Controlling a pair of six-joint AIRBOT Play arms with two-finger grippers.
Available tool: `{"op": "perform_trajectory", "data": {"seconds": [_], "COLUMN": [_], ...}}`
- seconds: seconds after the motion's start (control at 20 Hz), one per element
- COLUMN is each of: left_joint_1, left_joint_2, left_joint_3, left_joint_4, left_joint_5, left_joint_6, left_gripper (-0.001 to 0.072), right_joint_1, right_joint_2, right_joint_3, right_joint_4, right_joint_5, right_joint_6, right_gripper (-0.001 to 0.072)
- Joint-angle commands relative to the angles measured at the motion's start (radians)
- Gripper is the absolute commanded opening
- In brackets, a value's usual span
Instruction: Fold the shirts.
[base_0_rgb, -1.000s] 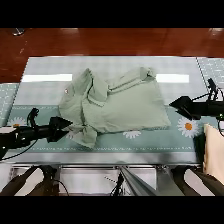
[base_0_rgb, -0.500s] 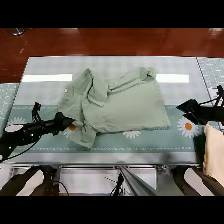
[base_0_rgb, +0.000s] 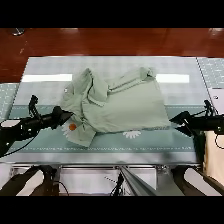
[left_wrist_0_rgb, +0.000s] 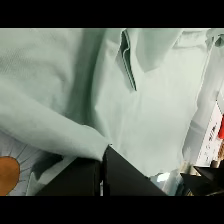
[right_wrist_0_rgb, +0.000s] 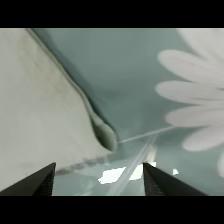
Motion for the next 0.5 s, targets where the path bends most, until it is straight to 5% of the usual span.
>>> {"op": "perform_trajectory", "data": {"seconds": [0.0, 0.25, 0.3, 0.35, 0.45], "left_joint_1": [0.000, 0.000, 0.000, 0.000, 0.002], "left_joint_2": [0.000, 0.000, 0.000, 0.000, 0.003], "left_joint_3": [0.003, 0.003, 0.003, 0.003, 0.032], "left_joint_4": [0.000, 0.000, 0.000, 0.000, 0.000], "left_joint_5": [-0.003, -0.009, -0.015, -0.023, -0.045], "left_joint_6": [0.002, 0.002, 0.002, 0.002, 0.014], "left_gripper": [0.0019, 0.0019, 0.0019, 0.0019, 0.0019], "right_joint_1": [0.018, 0.252, 0.288, 0.315, 0.341], "right_joint_2": [-0.100, -0.219, -0.233, -0.240, -0.239], "right_joint_3": [-0.004, 0.073, 0.104, 0.141, 0.241], "right_joint_4": [0.161, 0.160, 0.154, 0.147, 0.136], "right_joint_5": [-0.012, -0.128, -0.134, -0.134, -0.115], "right_joint_6": [-0.099, -0.067, -0.061, -0.067, -0.066], "right_gripper": [0.0618, 0.0592, 0.0379, 0.0021, 0.0021]}}
